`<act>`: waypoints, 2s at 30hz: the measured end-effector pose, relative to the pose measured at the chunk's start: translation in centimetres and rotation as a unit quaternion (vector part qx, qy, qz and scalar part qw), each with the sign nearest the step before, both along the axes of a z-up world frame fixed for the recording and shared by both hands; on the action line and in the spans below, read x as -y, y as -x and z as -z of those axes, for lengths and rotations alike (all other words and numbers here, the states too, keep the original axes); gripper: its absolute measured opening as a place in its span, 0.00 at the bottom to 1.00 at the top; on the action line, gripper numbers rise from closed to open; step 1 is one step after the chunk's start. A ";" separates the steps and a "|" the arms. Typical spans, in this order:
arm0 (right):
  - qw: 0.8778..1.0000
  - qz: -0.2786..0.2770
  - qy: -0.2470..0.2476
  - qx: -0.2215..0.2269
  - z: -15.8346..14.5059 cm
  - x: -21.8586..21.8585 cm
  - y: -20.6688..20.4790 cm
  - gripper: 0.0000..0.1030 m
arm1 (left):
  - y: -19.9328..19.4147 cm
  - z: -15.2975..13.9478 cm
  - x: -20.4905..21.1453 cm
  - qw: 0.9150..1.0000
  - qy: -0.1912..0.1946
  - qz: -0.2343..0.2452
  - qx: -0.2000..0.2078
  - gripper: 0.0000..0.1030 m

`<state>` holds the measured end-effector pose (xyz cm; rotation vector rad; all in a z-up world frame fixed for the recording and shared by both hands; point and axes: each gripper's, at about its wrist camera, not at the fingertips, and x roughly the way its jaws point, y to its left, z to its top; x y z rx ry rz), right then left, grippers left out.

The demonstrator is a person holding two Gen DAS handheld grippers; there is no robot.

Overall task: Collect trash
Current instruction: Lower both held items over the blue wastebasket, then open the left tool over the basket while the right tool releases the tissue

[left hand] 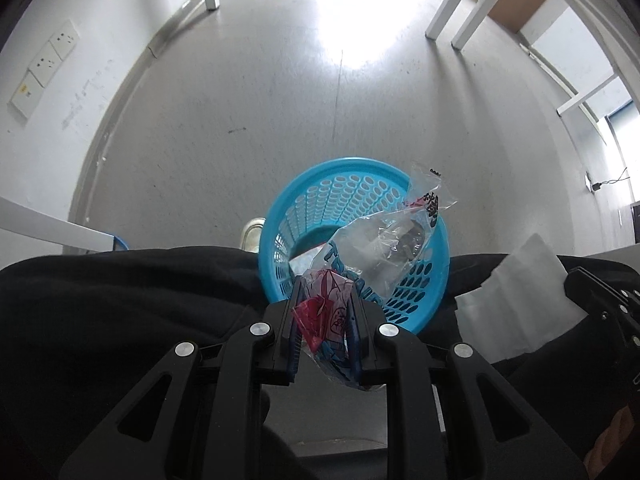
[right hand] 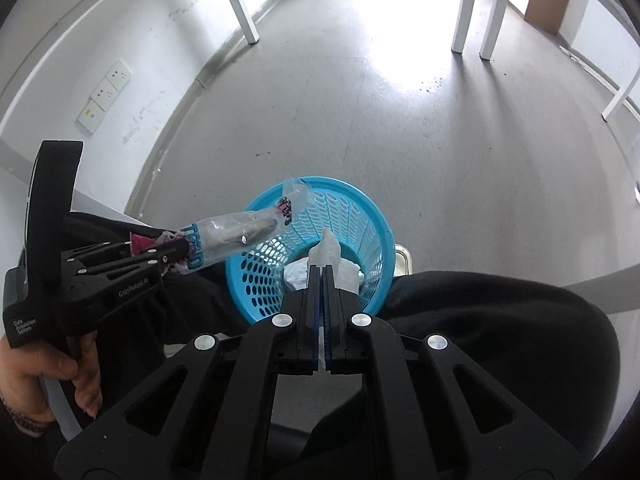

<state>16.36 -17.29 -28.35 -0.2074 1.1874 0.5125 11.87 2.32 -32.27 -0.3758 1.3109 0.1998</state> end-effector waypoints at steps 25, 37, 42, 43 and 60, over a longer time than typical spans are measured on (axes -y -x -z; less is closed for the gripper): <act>0.990 0.056 0.050 -0.116 11.7 -4.1 -9.5 0.01 | -5.4 8.9 -0.2 0.992 0.014 -0.001 -0.123 0.17; 0.989 0.070 0.041 -0.120 12.1 -3.5 -9.8 0.34 | -5.1 8.1 -1.6 0.995 0.040 -0.049 -0.081 0.56; 0.990 0.052 0.058 -0.115 11.8 -4.2 -9.0 0.34 | -4.7 7.5 -1.3 0.995 0.029 -0.051 -0.079 0.56; 0.991 0.048 0.061 -0.112 11.6 -4.3 -8.8 0.34 | -4.6 7.3 -1.3 0.995 0.026 -0.050 -0.077 0.56; 0.997 0.026 0.040 -0.057 6.2 -2.8 -4.1 0.41 | -1.1 0.4 -0.2 0.998 -0.038 -0.046 0.022 0.66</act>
